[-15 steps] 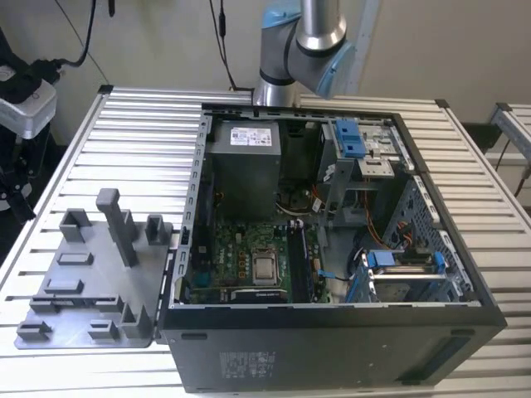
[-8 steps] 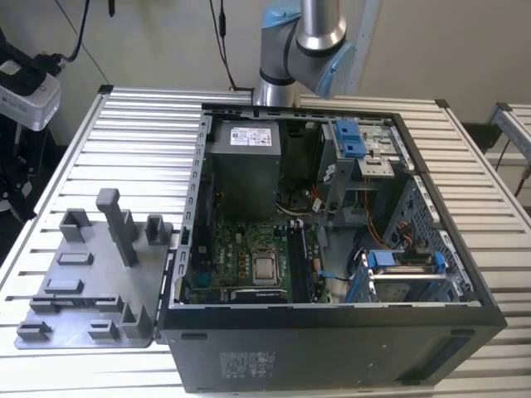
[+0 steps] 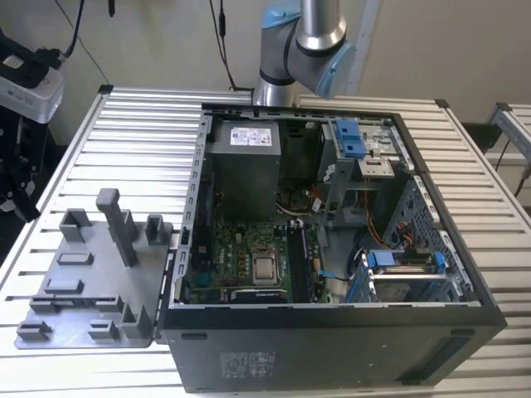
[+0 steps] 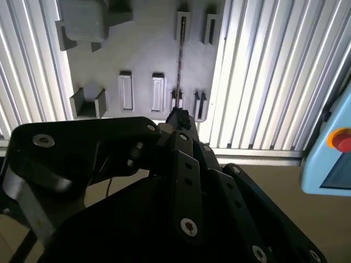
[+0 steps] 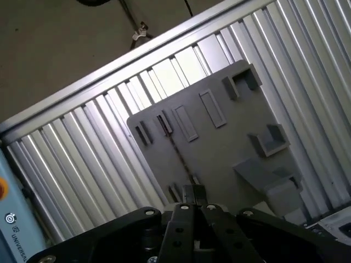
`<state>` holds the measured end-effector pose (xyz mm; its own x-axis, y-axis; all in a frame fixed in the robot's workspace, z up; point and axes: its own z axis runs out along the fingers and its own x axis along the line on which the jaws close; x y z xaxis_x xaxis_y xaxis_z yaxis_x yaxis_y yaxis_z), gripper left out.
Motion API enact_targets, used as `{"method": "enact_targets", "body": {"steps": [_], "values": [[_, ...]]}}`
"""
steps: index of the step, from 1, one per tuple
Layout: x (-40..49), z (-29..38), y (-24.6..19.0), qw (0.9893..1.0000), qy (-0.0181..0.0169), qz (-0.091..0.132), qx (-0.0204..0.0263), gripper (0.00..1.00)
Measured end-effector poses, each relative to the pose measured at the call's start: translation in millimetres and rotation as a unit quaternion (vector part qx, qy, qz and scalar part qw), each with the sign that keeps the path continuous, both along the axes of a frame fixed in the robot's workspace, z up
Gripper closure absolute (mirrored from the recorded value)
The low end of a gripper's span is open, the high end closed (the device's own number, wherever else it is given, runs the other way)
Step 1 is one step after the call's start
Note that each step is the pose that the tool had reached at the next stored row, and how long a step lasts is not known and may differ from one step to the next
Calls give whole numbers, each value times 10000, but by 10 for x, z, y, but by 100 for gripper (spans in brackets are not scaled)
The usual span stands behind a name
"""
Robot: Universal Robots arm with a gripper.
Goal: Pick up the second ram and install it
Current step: 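Pick up the second ram and move it above second insertion slot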
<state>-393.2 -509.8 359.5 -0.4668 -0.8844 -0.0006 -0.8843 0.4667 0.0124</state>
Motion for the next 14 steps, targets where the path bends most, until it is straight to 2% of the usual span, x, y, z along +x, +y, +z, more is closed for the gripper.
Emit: {"method": "enact_targets", "body": {"steps": [4, 7, 11, 14], "values": [[-1, -3, 1, 9994, -1, 355, 0, 89], [-1, -3, 4, 9981, 0, 618, 0, 89], [-1, -5, 6, 9952, 0, 980, -1, 89], [-1, -8, 7, 9922, 0, 1248, -1, 89]]}}
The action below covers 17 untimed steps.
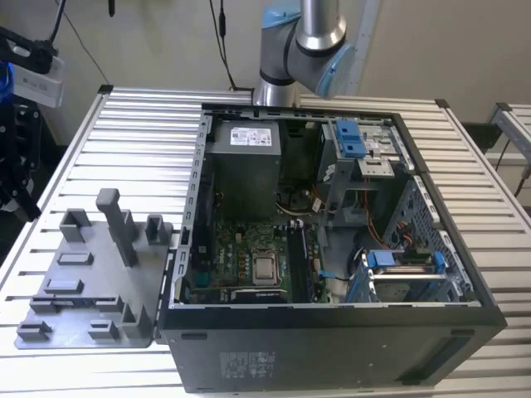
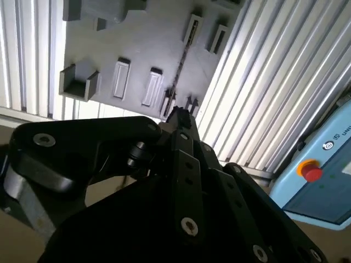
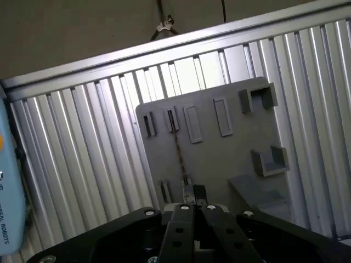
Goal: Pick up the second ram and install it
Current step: 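Pick up the second ram and move it above second insertion slot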
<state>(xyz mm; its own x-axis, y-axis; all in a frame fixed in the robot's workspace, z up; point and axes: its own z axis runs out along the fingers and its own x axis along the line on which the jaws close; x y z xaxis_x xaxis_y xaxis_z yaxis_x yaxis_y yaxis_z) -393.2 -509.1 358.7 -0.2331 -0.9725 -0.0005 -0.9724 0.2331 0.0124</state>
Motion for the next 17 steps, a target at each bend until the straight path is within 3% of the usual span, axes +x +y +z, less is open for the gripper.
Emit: {"method": "enact_targets", "body": {"steps": [4, 10, 17], "values": [[-1, -3, 0, 9994, 1, 355, 0, 89], [-12, -11, 1, 9967, -1, 806, 1, 89], [-65, -24, 0, 9951, -9, 987, 3, 89]]}}
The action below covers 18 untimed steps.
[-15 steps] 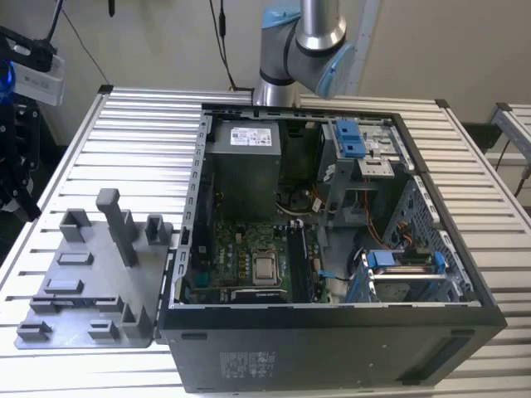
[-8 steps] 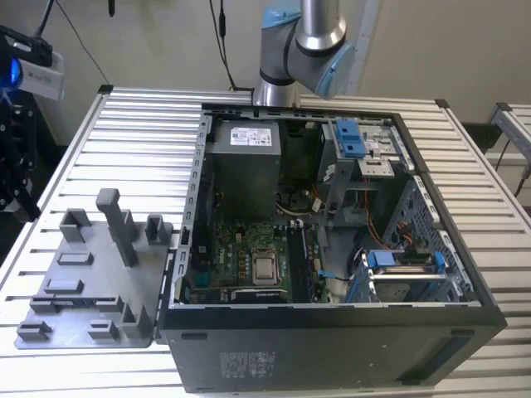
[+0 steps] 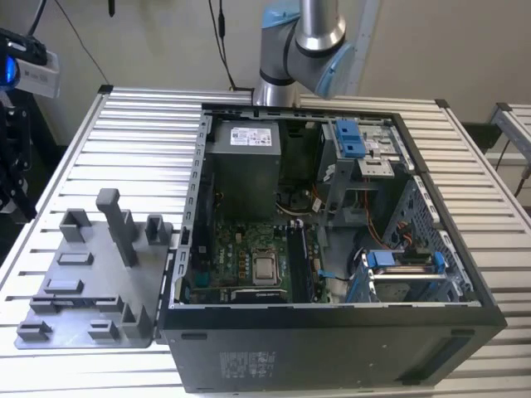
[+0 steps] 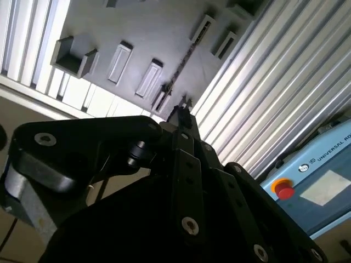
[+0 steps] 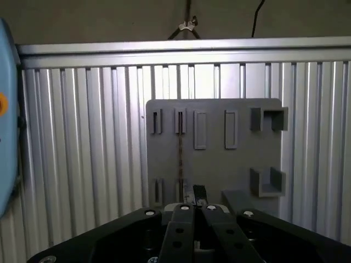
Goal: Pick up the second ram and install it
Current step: 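Pick up the second ram and move it above second insertion slot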
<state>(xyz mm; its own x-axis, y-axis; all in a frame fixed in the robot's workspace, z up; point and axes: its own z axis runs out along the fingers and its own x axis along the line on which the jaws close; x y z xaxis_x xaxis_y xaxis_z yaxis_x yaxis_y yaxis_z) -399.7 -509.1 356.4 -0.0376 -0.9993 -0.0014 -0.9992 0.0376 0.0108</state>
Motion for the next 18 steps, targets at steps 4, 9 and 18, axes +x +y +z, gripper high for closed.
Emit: {"method": "enact_targets", "body": {"steps": [4, 9, 18], "values": [[0, -1, 1, 9999, 2, 70, 75, 89], [17, -6, 0, 9997, 7, 210, 85, 89], [34, -13, -5, 9997, 9, 223, 85, 89]]}}
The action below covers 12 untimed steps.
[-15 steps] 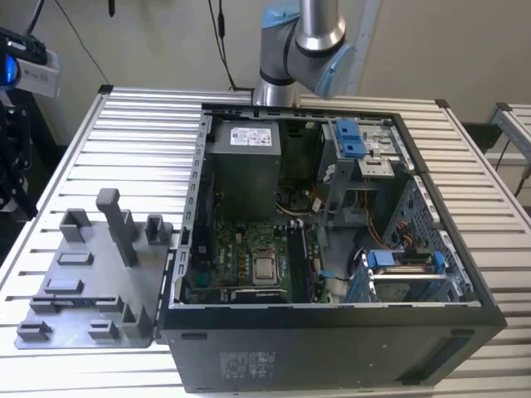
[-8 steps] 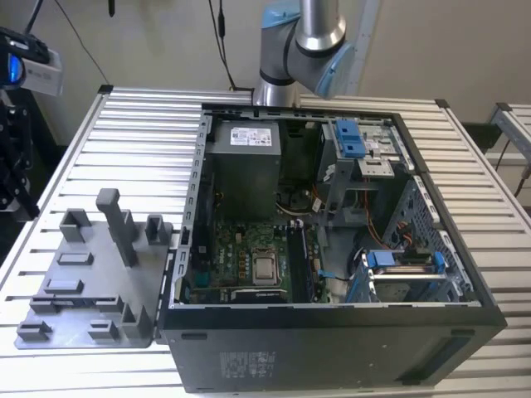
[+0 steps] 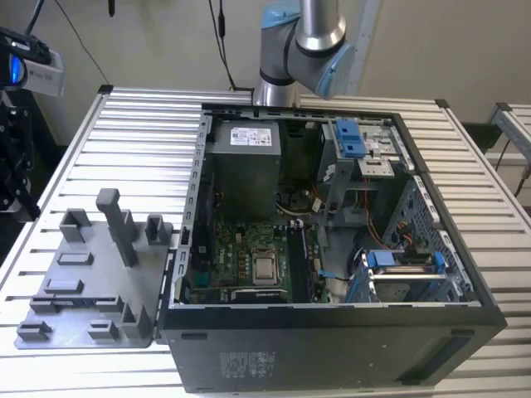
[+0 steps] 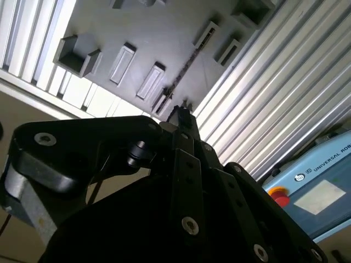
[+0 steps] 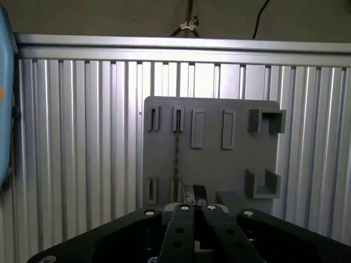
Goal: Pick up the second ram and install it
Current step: 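Pick up the second ram and move it above second insertion slot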
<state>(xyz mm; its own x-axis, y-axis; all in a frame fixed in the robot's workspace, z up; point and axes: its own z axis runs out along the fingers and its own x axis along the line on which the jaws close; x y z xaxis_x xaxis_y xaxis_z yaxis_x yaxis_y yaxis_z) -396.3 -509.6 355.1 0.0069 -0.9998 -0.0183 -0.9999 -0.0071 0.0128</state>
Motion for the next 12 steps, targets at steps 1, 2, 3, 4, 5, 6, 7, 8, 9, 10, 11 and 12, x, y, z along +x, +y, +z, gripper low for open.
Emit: {"method": "enact_targets", "body": {"steps": [1, 2, 3, 4, 5, 6, 7, 8, 9, 10, 11, 12], "values": [[0, 0, 0, 10000, 0, 0, 0, 89], [0, 0, 0, 10000, 0, 0, 0, 89], [0, -1, 0, 10000, 0, 0, 0, 89], [0, -1, 0, 10000, 0, 0, 0, 88], [0, -1, 0, 10000, 0, 0, 0, 82], [0, -1, 0, 10000, 0, 0, 0, 82], [0, -1, 0, 10000, 0, 0, 0, 76], [0, -1, 0, 10000, 0, 0, 0, 70], [0, -1, 0, 10000, 0, 0, 0, 70], [0, -1, 0, 10000, 0, 0, 0, 64], [0, -1, 0, 10000, -1, 0, 0, 58], [0, -1, 0, 10000, 0, 0, 0, 53]]}}
